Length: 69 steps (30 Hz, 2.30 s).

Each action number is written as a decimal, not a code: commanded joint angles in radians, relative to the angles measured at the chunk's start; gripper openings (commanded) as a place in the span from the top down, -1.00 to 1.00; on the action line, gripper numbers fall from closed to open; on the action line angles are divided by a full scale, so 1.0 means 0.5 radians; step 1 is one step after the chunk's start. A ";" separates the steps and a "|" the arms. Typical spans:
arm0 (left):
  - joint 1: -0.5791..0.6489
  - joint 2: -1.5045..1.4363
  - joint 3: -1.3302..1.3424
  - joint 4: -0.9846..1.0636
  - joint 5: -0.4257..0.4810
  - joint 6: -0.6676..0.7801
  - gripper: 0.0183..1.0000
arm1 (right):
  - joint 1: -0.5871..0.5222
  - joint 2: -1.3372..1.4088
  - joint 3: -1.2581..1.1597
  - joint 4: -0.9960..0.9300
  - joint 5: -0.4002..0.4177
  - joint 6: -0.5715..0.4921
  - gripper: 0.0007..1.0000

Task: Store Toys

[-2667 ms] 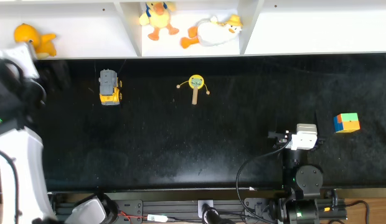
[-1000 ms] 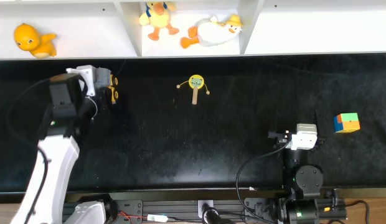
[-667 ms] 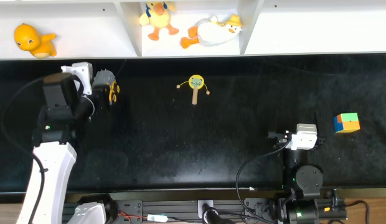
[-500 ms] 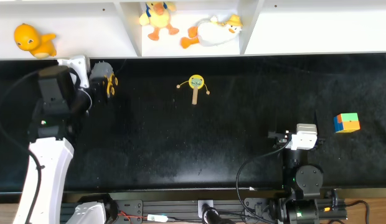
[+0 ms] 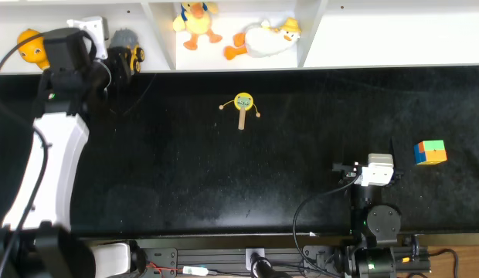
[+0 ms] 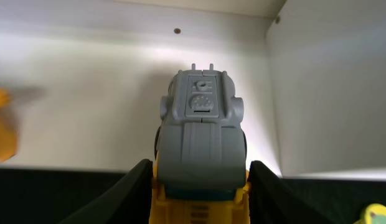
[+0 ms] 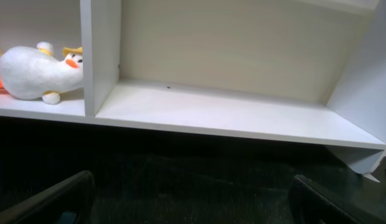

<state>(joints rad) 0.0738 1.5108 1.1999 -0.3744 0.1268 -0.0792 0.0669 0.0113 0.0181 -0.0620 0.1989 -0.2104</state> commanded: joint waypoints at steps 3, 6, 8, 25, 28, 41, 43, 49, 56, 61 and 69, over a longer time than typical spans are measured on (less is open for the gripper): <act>-0.017 0.266 0.150 0.230 0.021 -0.004 0.21 | -0.004 -0.014 -0.027 0.014 0.015 0.001 -0.99; -0.019 0.330 0.155 0.250 0.025 -0.017 -0.38 | -0.004 -0.014 -0.027 0.014 0.015 0.001 -0.99; -0.027 0.340 0.155 0.217 0.027 -0.016 -0.88 | -0.004 -0.014 -0.027 0.014 0.015 0.002 -0.99; -0.047 -1.522 -1.443 0.262 -0.344 -0.008 -1.00 | -0.004 -0.014 -0.027 0.014 0.015 0.001 -0.99; -0.050 -1.839 -1.645 0.430 -0.206 0.008 -1.00 | -0.004 -0.014 -0.027 0.014 0.015 0.001 -0.99; -0.156 -2.941 -2.384 0.594 -0.057 0.373 -1.00 | -0.004 -0.014 -0.027 0.014 0.015 0.002 -0.99; -0.165 -3.016 -2.384 0.597 -0.077 0.365 -0.99 | -0.004 -0.014 -0.027 0.014 0.016 0.002 -0.99; -0.174 -3.017 -2.384 0.600 -0.071 0.353 -1.00 | -0.004 -0.014 -0.027 0.014 0.015 0.001 -0.99; -0.345 -3.017 -2.385 0.591 -0.136 0.361 -1.00 | -0.004 -0.014 -0.027 0.014 0.015 0.001 -0.99; -0.345 -3.017 -2.385 0.584 -0.220 0.360 -1.00 | -0.004 -0.014 -0.027 0.014 0.015 0.001 -0.99; -0.345 -3.016 -2.384 0.583 -0.220 0.360 -1.00 | -0.004 -0.014 -0.027 0.014 0.015 0.001 -0.99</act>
<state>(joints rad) -0.0952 0.0151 0.0090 -0.0784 0.0319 0.0856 0.0669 0.0120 0.0181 -0.0612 0.1989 -0.2100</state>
